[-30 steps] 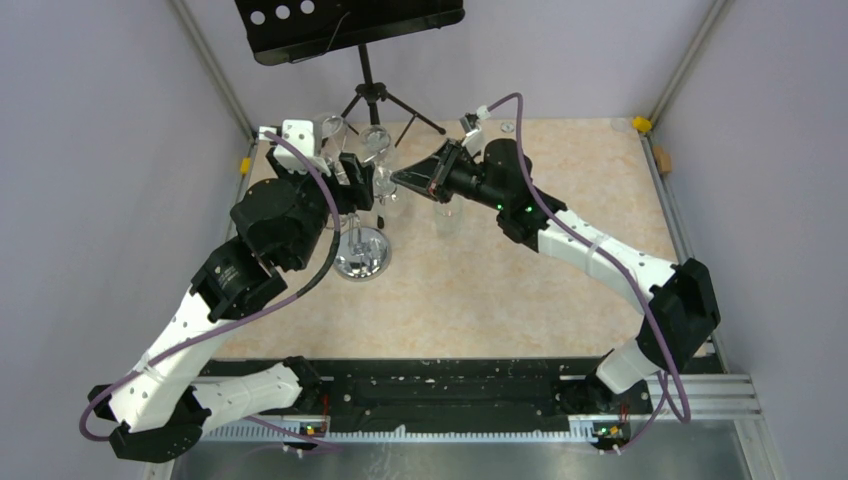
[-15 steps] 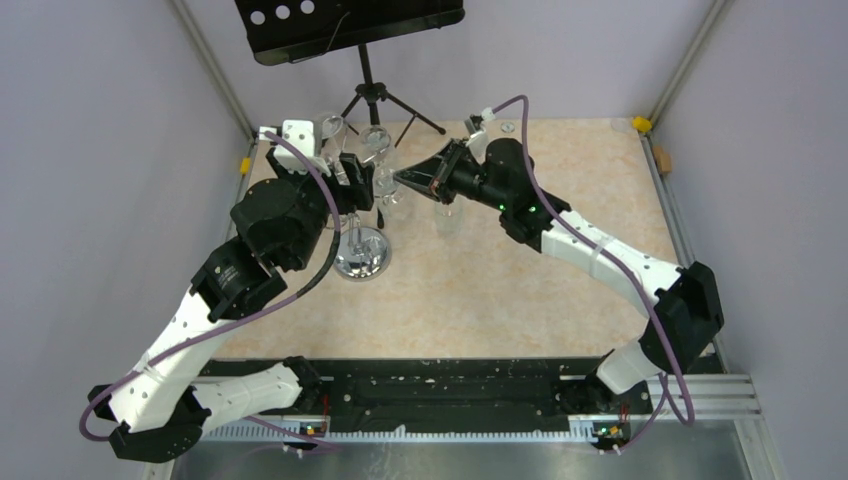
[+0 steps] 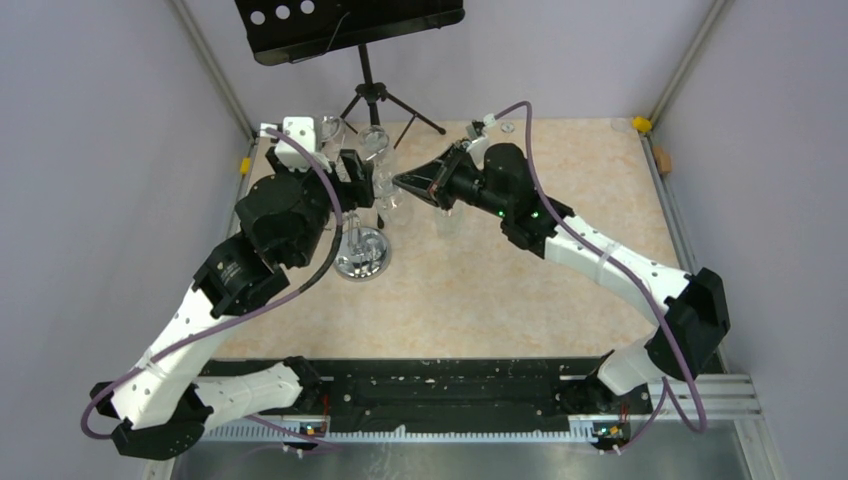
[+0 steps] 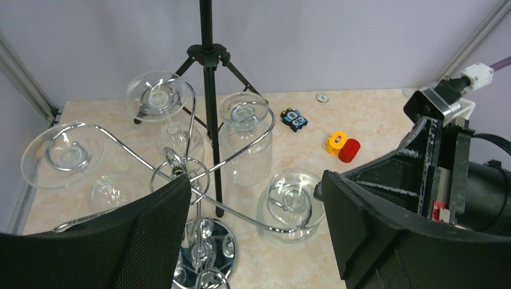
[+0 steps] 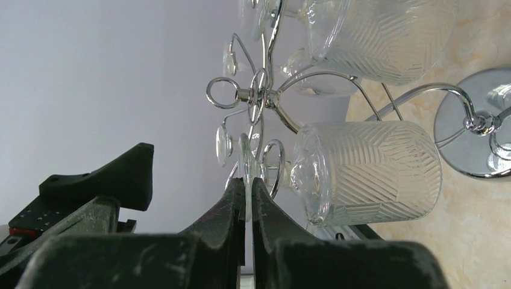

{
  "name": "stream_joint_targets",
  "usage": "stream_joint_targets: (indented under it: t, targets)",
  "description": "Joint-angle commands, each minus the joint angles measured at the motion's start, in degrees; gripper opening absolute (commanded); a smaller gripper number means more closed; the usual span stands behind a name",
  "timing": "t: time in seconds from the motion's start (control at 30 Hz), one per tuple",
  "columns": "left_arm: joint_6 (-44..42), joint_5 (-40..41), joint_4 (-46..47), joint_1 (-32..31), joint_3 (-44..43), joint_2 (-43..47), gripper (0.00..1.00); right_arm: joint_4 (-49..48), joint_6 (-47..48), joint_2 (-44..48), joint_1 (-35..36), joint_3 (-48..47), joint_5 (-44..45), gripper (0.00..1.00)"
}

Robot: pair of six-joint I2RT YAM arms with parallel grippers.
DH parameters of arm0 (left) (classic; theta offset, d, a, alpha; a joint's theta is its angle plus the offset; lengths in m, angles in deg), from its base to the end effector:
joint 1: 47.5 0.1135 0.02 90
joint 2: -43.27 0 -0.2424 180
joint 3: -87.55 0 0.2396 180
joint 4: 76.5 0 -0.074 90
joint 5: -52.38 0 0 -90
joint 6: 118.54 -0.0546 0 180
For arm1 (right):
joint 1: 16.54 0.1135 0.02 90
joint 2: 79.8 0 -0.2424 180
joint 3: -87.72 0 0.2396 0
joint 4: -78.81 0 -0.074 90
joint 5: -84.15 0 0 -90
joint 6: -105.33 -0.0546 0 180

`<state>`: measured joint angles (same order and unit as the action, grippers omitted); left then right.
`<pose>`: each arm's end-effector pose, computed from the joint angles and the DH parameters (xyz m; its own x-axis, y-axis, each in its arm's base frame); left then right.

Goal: Take the wine glass off the wine glass rack

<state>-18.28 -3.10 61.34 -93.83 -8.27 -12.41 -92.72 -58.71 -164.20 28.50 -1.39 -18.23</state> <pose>0.1504 -0.1127 0.4640 -0.0604 -0.1492 -0.9870 0.1973 0.9675 -0.1583 0.2476 0.2646 0.3661 -0.8226 0.5053 -0.2609 -0.1871 0.1928 0.9633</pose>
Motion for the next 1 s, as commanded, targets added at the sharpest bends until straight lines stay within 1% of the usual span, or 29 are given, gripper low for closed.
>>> stream_joint_targets:
  t: [0.0,0.27,0.53,0.77,0.97]
  targets:
    - [2.3,1.0,-3.2,1.3,-5.0,-3.6,0.83,-4.7,0.0,0.9,2.5,-3.2,1.0,0.0]
    - [4.8,-3.6,-4.3,4.7,-5.1,-5.1,0.84,-4.7,0.5,0.2,4.6,-4.7,2.3,0.0]
    - [5.6,-4.8,-4.1,6.0,-4.9,-4.8,0.84,-5.3,1.1,0.6,5.8,-4.5,3.0,0.0]
    - [5.6,-4.3,-3.8,6.2,-4.2,-3.9,0.84,-6.0,0.9,-1.0,5.8,-5.4,3.0,0.0]
    - [5.5,-4.0,-3.7,6.5,-3.7,-3.2,0.84,-5.9,1.1,1.0,5.8,-3.8,5.9,0.0]
